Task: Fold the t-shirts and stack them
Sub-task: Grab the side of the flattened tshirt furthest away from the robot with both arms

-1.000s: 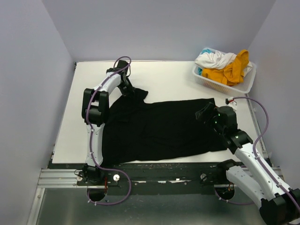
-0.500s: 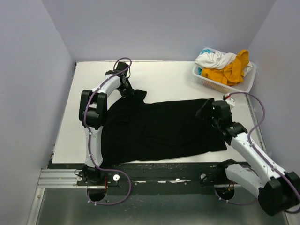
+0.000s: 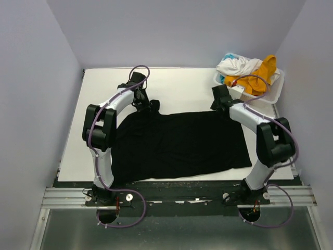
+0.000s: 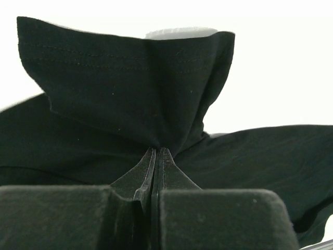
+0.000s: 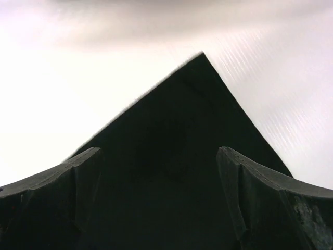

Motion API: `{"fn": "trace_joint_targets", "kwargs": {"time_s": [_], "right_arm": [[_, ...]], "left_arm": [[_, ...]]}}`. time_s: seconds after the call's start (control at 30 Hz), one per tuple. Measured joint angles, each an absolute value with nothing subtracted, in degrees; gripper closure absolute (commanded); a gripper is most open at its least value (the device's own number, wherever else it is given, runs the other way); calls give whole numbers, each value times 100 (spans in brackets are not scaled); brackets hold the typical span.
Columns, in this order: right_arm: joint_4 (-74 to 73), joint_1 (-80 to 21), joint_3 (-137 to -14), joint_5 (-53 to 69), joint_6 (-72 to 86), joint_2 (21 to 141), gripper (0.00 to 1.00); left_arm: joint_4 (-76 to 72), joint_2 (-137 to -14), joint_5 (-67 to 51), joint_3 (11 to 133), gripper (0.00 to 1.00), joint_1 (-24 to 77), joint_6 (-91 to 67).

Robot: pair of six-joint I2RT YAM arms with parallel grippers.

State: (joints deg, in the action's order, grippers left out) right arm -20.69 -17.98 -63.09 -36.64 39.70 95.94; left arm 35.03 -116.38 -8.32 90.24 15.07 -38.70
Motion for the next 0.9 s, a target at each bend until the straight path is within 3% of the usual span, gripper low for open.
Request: {"fn": "trace_joint_targets", "kwargs": {"time_s": [0.3,0.53,0.63,0.9], "right_arm": [[-2377,-1752,-8138,-4182,3916,11778,4],[-2606,-1693,-8329,-4477,3894,11981,10],[-2655,-1673,-8296,-4563,3898,11981,16],[-2567,-1649,-8049,-4864,4038,11944,51]], "left_arm": [[3411,-11474,-808,8602,100,1562,-3789],[3308,-11340,-773,8573,100,1623,-3723],[3275,-11332,-731,8573,100,1667,-3697],[3284,-11286,-576,8567,100,1702,-3616]]}}
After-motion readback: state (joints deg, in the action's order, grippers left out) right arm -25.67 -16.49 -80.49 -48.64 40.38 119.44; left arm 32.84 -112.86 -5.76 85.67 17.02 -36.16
